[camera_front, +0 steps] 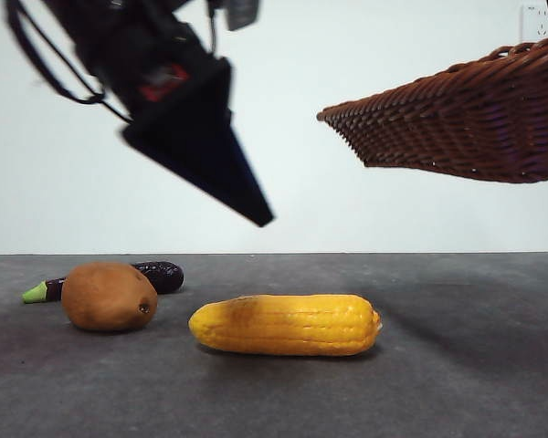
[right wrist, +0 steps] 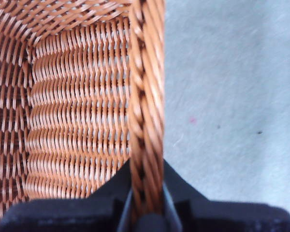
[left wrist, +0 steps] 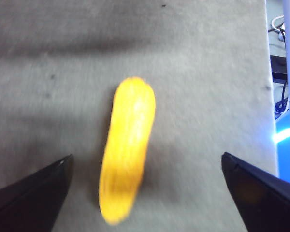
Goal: Help me put the vegetables on the table into the basket
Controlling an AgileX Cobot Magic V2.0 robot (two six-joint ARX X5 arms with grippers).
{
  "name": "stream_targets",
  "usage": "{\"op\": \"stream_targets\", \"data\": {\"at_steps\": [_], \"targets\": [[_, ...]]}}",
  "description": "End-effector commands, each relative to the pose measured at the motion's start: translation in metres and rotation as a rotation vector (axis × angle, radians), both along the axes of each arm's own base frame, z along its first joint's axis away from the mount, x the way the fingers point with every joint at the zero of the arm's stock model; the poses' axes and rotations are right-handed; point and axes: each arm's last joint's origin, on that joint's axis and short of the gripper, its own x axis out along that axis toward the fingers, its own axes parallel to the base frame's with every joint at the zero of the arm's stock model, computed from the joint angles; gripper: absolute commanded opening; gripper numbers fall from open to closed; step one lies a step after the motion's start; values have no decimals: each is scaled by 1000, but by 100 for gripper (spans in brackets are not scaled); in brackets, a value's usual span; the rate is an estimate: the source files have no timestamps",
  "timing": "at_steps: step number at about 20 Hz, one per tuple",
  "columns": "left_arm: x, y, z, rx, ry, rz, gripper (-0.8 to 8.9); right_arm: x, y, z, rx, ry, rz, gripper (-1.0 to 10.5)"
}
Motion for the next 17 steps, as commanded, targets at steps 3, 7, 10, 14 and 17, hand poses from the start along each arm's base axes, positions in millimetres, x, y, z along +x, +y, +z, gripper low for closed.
{"op": "stream_targets", "data": {"at_steps": [3, 7, 10, 14, 17], "targets": [[17, -24, -3, 56, 31, -51, 750, 1, -2, -14, 7, 8, 4, -11], [25, -31, -22, 115, 89, -64, 750, -2, -28, -2, 8, -77, -104, -11], [30, -36, -34, 127, 94, -74, 750, -9, -49, 4, 82, -104, -156, -11], [35, -43, -53, 154, 104, -71, 749, -14, -57, 7, 144, -125, -161, -11], [36, -44, -59, 174, 114, -65, 714, -13, -57, 8, 155, -131, -153, -11]]}}
